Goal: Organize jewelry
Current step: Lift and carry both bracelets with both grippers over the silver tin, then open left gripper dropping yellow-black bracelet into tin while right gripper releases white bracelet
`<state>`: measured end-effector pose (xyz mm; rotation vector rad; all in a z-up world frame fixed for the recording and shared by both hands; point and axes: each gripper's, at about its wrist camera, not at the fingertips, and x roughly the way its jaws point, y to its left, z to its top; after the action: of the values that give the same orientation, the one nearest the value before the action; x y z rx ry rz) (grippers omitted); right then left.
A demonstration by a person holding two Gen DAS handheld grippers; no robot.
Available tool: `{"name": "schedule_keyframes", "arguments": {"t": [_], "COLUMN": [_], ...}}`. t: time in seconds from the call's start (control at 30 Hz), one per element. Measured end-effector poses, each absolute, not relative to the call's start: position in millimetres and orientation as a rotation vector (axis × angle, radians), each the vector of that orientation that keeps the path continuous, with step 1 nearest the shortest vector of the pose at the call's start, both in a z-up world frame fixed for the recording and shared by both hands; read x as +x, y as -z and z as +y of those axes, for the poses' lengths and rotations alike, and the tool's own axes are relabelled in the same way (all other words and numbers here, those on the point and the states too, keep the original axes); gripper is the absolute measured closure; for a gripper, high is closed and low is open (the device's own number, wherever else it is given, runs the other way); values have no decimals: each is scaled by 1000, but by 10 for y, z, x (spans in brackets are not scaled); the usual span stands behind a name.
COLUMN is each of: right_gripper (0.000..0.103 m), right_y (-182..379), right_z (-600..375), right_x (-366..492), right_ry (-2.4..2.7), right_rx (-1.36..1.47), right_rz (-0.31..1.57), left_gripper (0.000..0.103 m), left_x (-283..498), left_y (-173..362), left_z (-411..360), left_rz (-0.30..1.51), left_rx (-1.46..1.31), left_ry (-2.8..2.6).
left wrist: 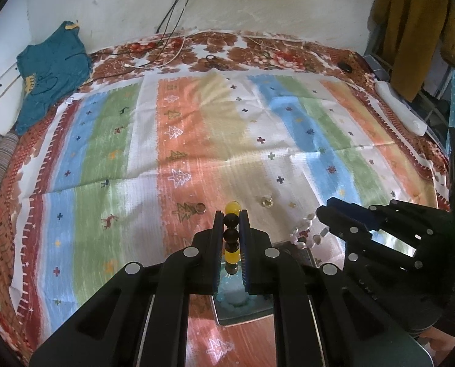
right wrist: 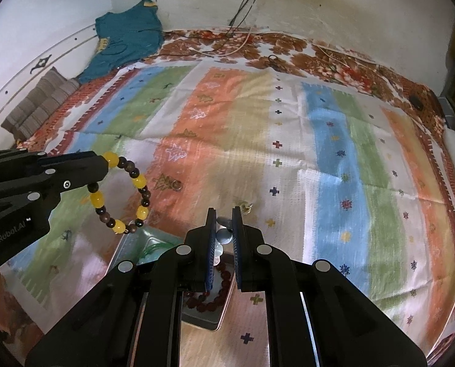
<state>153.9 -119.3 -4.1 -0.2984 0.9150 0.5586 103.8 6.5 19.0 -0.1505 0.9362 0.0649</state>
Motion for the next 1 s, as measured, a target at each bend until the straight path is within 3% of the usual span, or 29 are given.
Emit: {"name": "schedule_keyframes", "arguments": {"t": [0.83,0.9,0.93,1.0], "right_gripper": [92,86,74,67], "right_y": [109,119,126,146], "right_z": [-1338,-1359,-1369,-1378], "right_x": [1225,1231,1234,1248], "right_ry": [-564,-551,-545,-528], "right_rx": [-276,-272,-275,-285], "right_rz": [953,962,965,968], "left_gripper": [92,88,84,83], "left_x": [653,647,649,651], "left_y": [-134,-117,-113,-100], "left_z": [-105,-73,-62,-35], "left_rz": [957,969,970,973], "left_rx": [-128,-138,-139,-139], "left_ry": [-61,-78,-83,-97]}}
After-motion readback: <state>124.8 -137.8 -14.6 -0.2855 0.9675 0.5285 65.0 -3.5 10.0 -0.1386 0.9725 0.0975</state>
